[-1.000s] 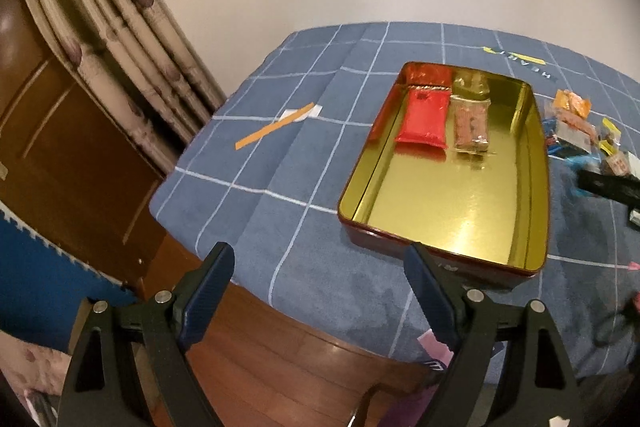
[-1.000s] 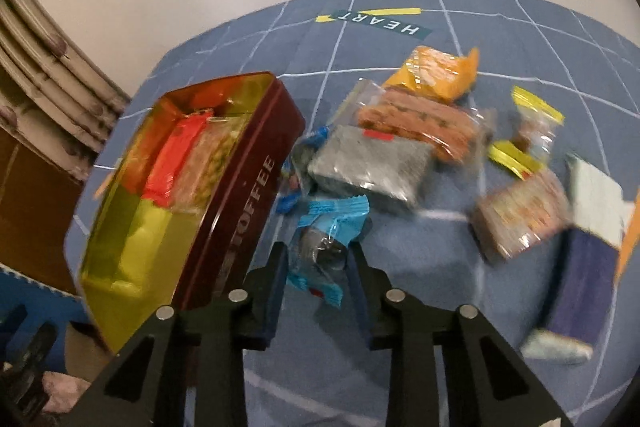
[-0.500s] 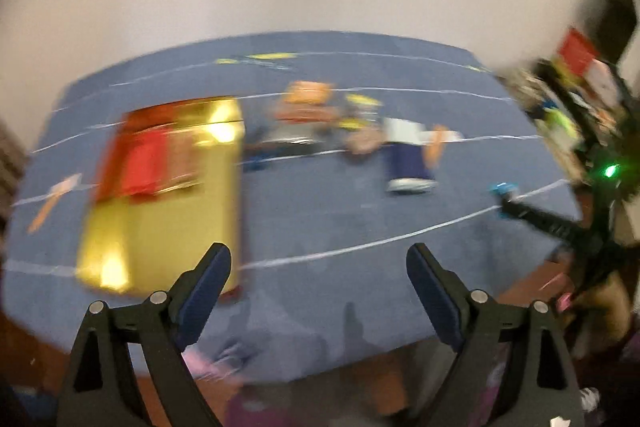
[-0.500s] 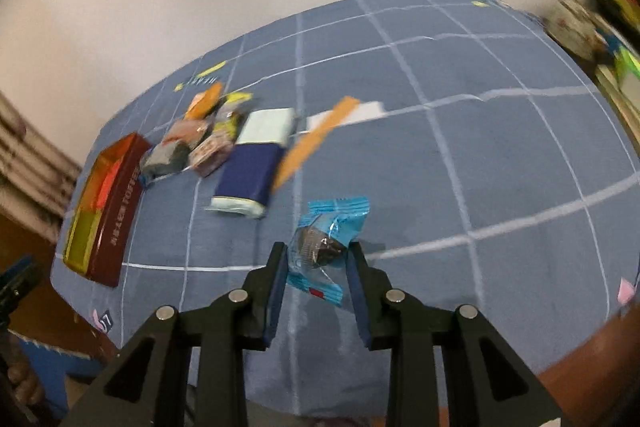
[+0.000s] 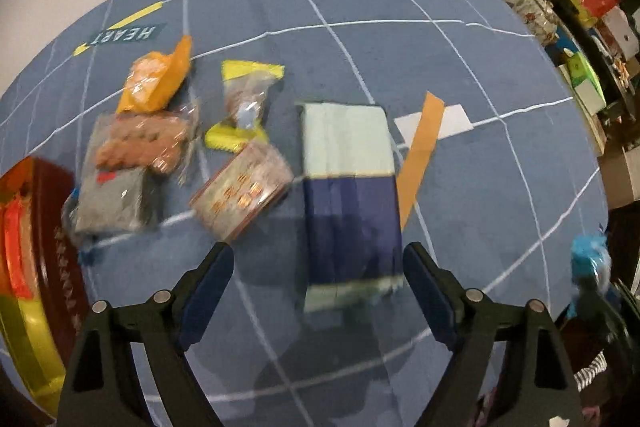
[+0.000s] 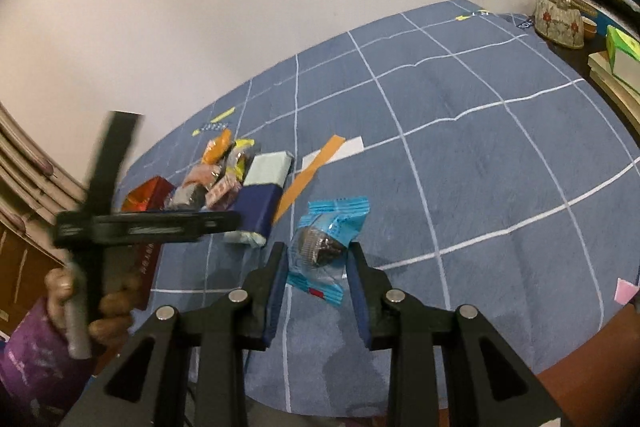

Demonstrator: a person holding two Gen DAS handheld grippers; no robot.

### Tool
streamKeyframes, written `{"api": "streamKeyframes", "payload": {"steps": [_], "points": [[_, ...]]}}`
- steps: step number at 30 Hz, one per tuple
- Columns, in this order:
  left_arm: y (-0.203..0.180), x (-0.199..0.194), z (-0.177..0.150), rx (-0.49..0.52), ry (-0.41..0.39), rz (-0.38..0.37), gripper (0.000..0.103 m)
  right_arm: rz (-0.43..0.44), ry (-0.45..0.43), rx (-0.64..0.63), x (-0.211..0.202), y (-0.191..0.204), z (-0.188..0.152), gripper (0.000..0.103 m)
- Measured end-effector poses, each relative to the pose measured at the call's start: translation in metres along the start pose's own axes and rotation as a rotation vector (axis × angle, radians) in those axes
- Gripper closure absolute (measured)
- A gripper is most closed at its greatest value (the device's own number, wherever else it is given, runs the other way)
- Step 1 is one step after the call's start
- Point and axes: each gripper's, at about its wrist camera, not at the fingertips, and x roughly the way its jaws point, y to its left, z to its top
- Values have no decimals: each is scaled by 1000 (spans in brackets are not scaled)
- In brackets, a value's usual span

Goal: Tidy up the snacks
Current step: 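Grasp the navy-and-mint bar with the left tool while the right tool holds the blue candy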

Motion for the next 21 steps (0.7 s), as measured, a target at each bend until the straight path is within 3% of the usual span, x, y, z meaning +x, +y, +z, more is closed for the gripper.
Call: {"api": "streamKeyframes", "payload": {"steps": [5,7,8,10,15,21], "points": [[-11,19,16,31,32,30,20,6,3,-5,3,-3,3,73],[-15,25,20,37,39,43,25,6,4,-6,4,-4,4,73],[-15,25,22,42,24,52,30,0,4,-11,4,-4,4,73],[-25,21,23,82,-25,68,57,-10,-2,-19,3,-4,4,73],[-33,17,12,89,-48,131,58,-22,6,-14,6,-5,3,73],[-21,-37,-21,-31,-147,-1,58,-41,1,-21,5,-6,1,73]]}}
